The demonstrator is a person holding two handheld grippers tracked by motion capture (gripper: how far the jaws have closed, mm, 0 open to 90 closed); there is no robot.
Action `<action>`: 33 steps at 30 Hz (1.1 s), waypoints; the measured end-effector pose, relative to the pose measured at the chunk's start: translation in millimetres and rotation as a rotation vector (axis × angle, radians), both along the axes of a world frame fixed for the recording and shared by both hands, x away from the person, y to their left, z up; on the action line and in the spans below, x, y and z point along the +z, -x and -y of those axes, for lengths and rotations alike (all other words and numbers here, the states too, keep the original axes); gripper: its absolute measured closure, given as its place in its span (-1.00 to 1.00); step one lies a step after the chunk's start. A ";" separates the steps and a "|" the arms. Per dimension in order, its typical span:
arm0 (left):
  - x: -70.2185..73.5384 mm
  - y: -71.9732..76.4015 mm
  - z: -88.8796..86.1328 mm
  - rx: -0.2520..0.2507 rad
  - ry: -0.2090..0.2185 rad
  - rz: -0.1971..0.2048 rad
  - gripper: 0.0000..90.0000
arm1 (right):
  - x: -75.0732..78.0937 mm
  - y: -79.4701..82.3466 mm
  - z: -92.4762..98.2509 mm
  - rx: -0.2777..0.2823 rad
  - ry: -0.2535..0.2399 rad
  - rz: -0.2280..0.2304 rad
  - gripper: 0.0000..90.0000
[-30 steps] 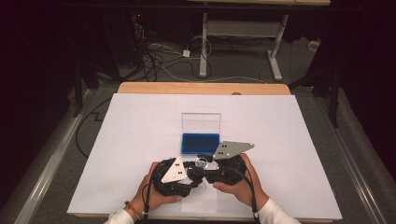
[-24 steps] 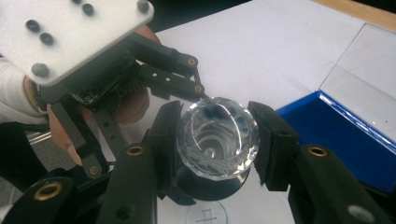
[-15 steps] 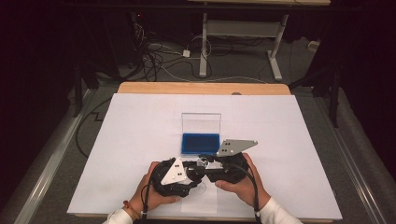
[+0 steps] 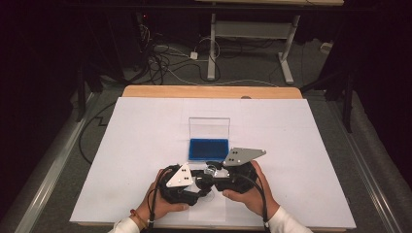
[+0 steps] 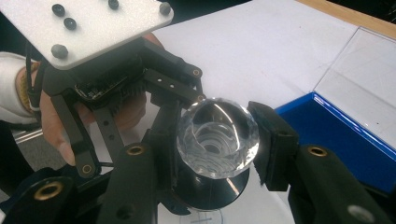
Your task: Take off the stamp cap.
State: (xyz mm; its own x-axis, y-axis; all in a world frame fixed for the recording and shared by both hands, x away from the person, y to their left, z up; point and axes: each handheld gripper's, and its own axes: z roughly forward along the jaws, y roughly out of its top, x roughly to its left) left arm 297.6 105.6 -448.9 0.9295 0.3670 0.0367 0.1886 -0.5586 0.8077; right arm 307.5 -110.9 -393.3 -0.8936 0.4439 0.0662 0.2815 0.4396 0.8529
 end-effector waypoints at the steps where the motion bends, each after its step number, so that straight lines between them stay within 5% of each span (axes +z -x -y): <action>1: -0.6 -0.3 0.0 -0.014 0.015 -0.017 -0.18 | -0.1 0.1 0.0 0.001 -0.001 0.001 0.28; 4: -0.6 -0.7 -0.1 -0.009 0.025 -0.025 -0.18 | 0.2 1.7 -0.6 -0.003 0.000 0.018 0.28; 7: -11.2 -13.3 -15.7 0.089 0.039 -0.110 -0.17 | 7.7 5.8 4.6 -0.002 -0.034 0.058 0.28; 9: -10.0 -7.6 -14.4 0.070 -0.003 -0.067 -0.18 | 21.1 8.7 13.2 -0.006 -0.058 0.090 0.28; 13: -4.1 -5.8 -9.5 0.060 -0.007 -0.026 -0.18 | 27.5 5.7 27.2 -0.038 -0.079 0.092 0.28; 17: -3.9 -7.4 -17.9 0.071 -0.021 -0.019 -0.18 | 29.3 5.6 34.1 -0.059 -0.058 0.118 0.28; 33: 5.8 -10.1 -67.0 0.172 -0.035 0.039 -0.18 | 37.3 -2.6 59.8 -0.113 -0.006 0.102 0.28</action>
State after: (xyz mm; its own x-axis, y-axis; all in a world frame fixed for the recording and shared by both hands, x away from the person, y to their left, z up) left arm 307.7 172.6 -443.1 0.8507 0.5183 0.0874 0.2526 -0.5489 0.7968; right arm 310.1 -170.7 -356.0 -0.8400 0.5422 -0.0195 0.2407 0.4046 0.8822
